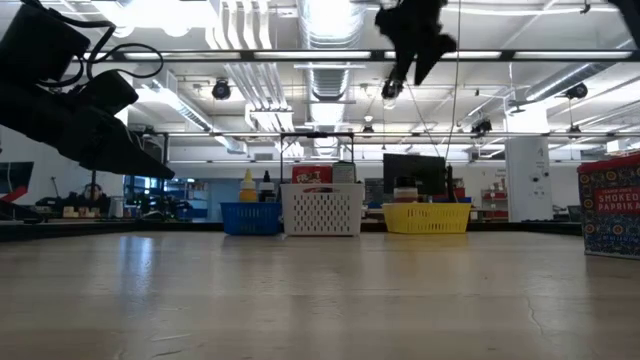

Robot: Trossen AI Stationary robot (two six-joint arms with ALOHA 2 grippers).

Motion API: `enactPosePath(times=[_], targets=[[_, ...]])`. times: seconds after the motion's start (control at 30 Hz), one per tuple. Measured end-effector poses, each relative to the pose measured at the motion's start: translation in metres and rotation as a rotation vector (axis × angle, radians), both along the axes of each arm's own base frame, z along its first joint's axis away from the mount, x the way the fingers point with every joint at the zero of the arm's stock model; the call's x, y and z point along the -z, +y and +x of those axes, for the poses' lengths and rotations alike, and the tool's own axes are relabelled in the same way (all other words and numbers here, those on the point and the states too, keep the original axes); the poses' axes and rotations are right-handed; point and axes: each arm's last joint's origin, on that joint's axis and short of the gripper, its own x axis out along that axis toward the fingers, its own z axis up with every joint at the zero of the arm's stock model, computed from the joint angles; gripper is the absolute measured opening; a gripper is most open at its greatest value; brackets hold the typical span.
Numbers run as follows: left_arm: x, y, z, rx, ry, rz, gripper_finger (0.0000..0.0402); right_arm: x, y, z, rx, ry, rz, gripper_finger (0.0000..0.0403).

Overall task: Pick & Place Kitchen Items
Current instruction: Put the red spice can into the yellow bin

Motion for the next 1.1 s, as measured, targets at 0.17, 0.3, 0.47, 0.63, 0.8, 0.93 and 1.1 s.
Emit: enactPosePath(times=[0.17,0.3,0.47,0.63,0.8,0.93,1.1], targets=[[0.000,0.000,0.000,0.000,0.000,0.000,0.0250,-0.012,0.065,-0.027,0.030,-0.082,0.071,0.0238],[0.000,0.000,0.000,0.000,0.000,0.000,0.0250,-0.002,0.110,-0.050,0.103,-0.089,0.134,0.0233],[0.000,0.000,0.000,0.000,0.000,0.000,0.0250,0.021,0.155,-0.078,0.197,-0.064,0.195,0.0252],[0.000,0.000,0.000,0.000,0.000,0.000,0.0250,0.055,0.187,-0.093,0.264,0.016,0.219,0.0287],[0.000,0.000,0.000,0.000,0.000,0.000,0.0250,0.085,0.208,-0.097,0.307,0.049,0.252,0.0309],[0.000,0.000,0.000,0.000,0.002,0.000,0.0250,0.103,0.222,-0.094,0.305,0.033,0.314,0.0316],[0.000,0.000,0.000,0.000,0.002,0.001,0.0250,0.125,0.232,-0.094,0.337,0.097,0.322,0.0326]])
